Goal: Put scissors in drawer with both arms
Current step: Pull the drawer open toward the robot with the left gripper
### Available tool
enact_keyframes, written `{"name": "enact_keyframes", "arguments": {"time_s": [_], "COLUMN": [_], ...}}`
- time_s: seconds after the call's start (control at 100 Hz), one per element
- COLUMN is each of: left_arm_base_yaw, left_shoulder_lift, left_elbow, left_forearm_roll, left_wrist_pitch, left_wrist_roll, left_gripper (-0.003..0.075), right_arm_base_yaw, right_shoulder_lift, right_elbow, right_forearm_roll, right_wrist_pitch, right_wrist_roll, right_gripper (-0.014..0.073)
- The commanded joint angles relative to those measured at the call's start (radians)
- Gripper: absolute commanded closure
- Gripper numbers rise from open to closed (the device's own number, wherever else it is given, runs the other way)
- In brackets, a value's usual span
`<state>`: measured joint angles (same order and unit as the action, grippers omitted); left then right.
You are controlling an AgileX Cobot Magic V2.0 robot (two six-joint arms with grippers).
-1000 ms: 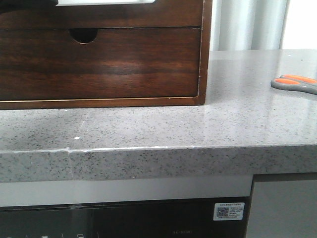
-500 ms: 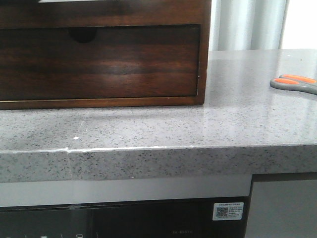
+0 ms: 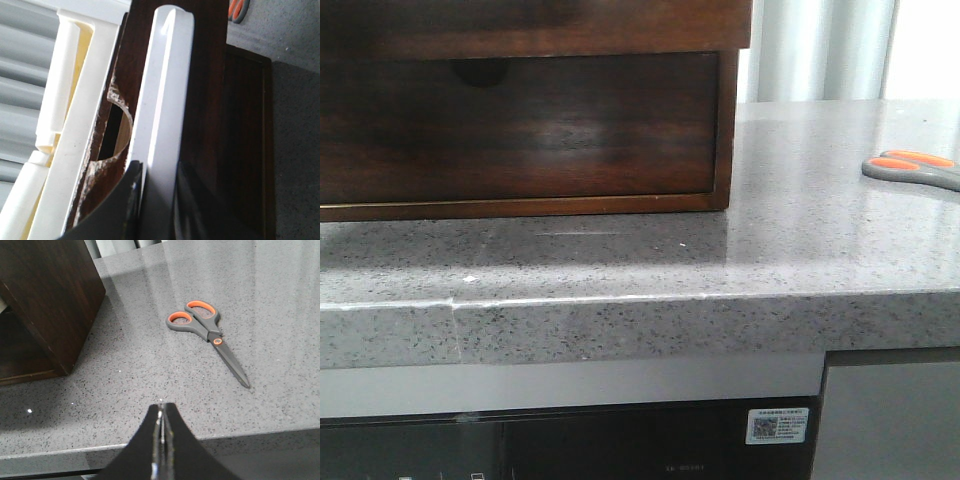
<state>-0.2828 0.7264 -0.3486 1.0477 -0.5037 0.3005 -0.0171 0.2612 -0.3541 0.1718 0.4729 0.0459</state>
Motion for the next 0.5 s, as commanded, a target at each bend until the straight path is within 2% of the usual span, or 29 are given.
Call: {"name": "enact_keyframes", "arguments": {"time_s": [0.0,0.2,0.28,0.43,0.49], "left_arm_base_yaw": [0.001,0.001,0.001,0.001,0.001], "left_shoulder_lift": [-0.048,-0.053,-0.053,-0.053,-0.053], "left_elbow": [-0.011,0.001,0.001,0.001,0.001], "left_forearm_roll": [-0.132,-0.136,-0.138,-0.138,-0.138], "left_wrist_pitch": [-0.033,-0.015,-0.013,-0.008,0.0], "left_wrist_roll": [-0.045,-0.045,-0.045,-0.045,-0.047], "left_gripper": [0.0716,0.0703,0.0636,0.0445,0.0406], "right_arm_base_yaw": [0.001,0.001,0.001,0.001,0.001], "right_shoulder_lift": [0.019,0.019,0.019,0.019,0.019], "right_elbow": [-0.037,-0.037,-0.037,-0.037,-0.037], "right_forearm_roll": [0.004,0.004,0.004,0.004,0.004], "right_wrist_pitch": [-0.066,-0.062,-0.06,-0.059,-0.059], "right_wrist_roll": [-0.003,-0.003,-0.003,-0.003,-0.003], "right_gripper": [0.0699,0.0699,0.0699,0.0699,0.0699]}}
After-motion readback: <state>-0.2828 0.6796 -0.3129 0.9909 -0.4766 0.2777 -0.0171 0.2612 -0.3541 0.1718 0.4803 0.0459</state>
